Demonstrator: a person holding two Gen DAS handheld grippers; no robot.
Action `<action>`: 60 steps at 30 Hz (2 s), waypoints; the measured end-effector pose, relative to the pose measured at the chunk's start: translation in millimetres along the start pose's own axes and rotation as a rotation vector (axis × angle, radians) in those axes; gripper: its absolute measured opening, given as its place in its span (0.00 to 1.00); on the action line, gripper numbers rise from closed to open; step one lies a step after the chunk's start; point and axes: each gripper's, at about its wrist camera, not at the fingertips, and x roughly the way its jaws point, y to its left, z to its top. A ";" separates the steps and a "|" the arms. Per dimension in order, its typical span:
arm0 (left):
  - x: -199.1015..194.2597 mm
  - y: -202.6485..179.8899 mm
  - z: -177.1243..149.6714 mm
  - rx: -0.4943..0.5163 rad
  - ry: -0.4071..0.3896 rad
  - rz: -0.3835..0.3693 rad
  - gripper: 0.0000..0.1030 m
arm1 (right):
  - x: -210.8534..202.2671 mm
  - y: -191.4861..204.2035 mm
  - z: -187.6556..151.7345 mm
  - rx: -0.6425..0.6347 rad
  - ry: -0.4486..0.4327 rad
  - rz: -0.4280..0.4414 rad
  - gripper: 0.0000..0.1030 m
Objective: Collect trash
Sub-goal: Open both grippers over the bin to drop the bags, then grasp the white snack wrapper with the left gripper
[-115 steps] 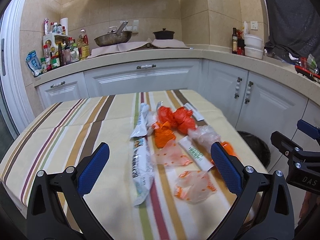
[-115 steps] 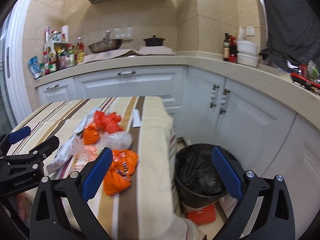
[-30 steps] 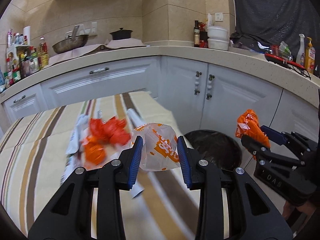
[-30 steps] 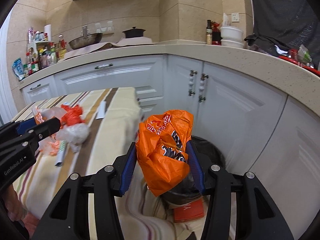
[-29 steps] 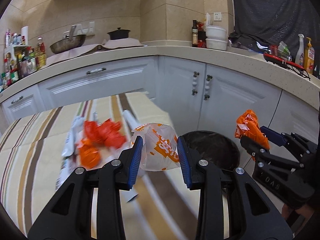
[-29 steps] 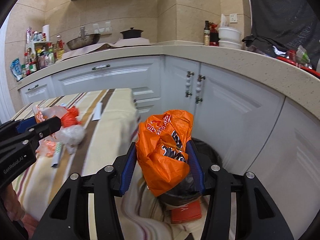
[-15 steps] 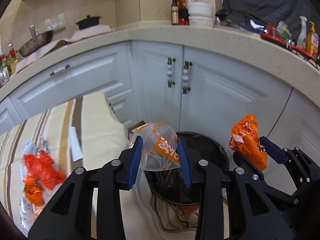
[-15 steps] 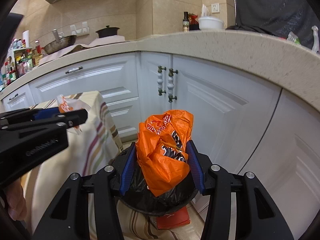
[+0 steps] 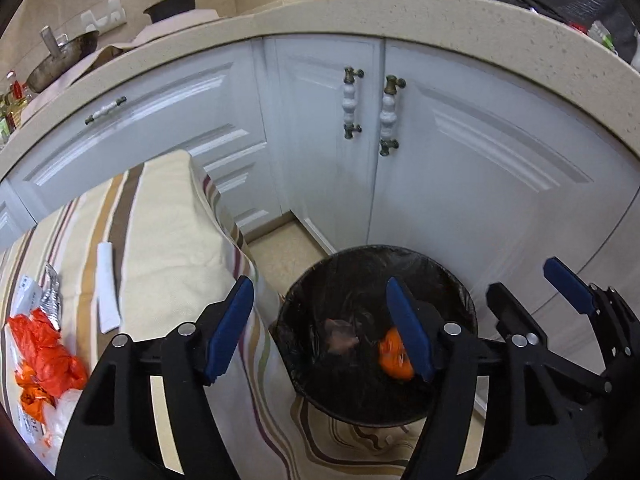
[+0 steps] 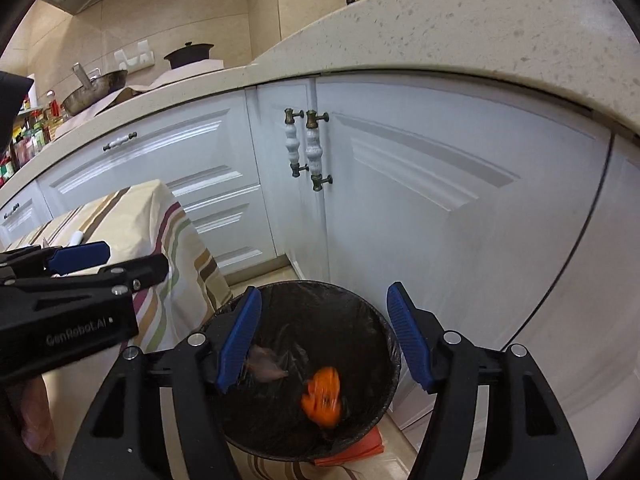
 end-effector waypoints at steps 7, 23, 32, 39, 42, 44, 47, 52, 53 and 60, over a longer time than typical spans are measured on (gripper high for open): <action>-46.1 22.7 -0.7 -0.044 -0.104 0.009 0.74 | -36.3 15.1 7.4 0.000 -0.060 0.012 0.65; -166.7 150.5 -78.6 -0.186 -0.242 0.168 0.79 | -112.7 127.5 -4.2 -0.095 -0.147 0.197 0.69; -195.2 206.2 -138.6 -0.252 -0.233 0.280 0.79 | -120.3 193.6 -37.8 -0.190 -0.100 0.311 0.69; -195.2 223.3 -176.0 -0.283 -0.202 0.293 0.79 | -125.3 212.2 -54.4 -0.226 -0.080 0.330 0.69; -188.4 224.7 -188.9 -0.281 -0.177 0.298 0.79 | -126.8 213.1 -56.9 -0.231 -0.074 0.329 0.69; -182.0 225.2 -196.1 -0.281 -0.161 0.297 0.79 | -127.4 213.5 -58.7 -0.231 -0.071 0.326 0.69; -172.9 227.4 -201.4 -0.287 -0.138 0.288 0.79 | -127.0 214.0 -60.3 -0.231 -0.066 0.325 0.69; -164.8 227.5 -202.2 -0.280 -0.141 0.277 0.77 | -124.9 215.0 -61.9 -0.230 -0.058 0.326 0.69; -163.7 227.6 -201.9 -0.278 -0.140 0.273 0.71 | -123.8 215.7 -61.8 -0.230 -0.054 0.328 0.69; -156.8 232.0 -205.2 -0.282 -0.107 0.224 0.31 | -120.4 222.9 -63.5 -0.243 -0.038 0.348 0.69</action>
